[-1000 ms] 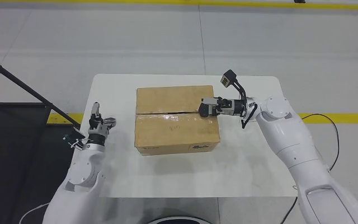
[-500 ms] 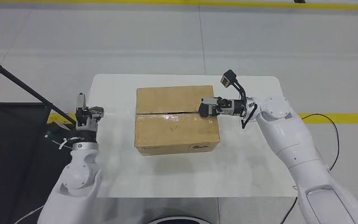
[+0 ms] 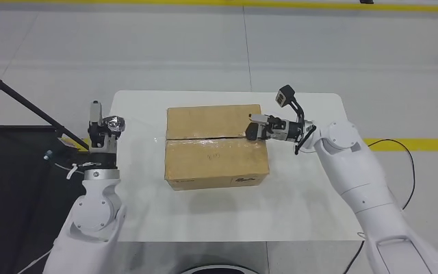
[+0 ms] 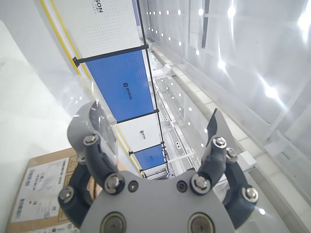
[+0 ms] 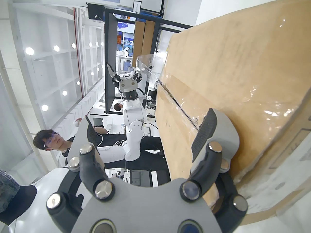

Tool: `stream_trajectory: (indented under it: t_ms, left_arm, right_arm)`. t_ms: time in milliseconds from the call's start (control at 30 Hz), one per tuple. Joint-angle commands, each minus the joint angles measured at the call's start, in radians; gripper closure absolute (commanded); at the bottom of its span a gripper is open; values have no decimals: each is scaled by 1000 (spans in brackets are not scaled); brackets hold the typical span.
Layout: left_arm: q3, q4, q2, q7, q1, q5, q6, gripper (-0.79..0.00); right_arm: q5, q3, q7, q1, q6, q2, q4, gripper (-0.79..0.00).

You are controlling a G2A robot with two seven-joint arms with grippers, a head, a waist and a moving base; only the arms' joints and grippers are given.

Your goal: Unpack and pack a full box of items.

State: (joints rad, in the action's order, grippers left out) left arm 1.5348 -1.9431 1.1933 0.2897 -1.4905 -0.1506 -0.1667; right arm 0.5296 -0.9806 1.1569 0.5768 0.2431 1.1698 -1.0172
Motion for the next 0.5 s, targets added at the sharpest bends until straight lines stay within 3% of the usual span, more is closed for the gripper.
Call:
stream_trajectory:
  t_ms: [0,467]
  left_arm:
    - [-5,-11,2,-4,7,12,8,-785]
    - [-79,-62,22,-39,87,60,61,-785]
  right_arm:
    - [-3,-9,5,5,-16,-3,-7,-785]
    - [-4,-80,26,55,-18,-25,-66,-785]
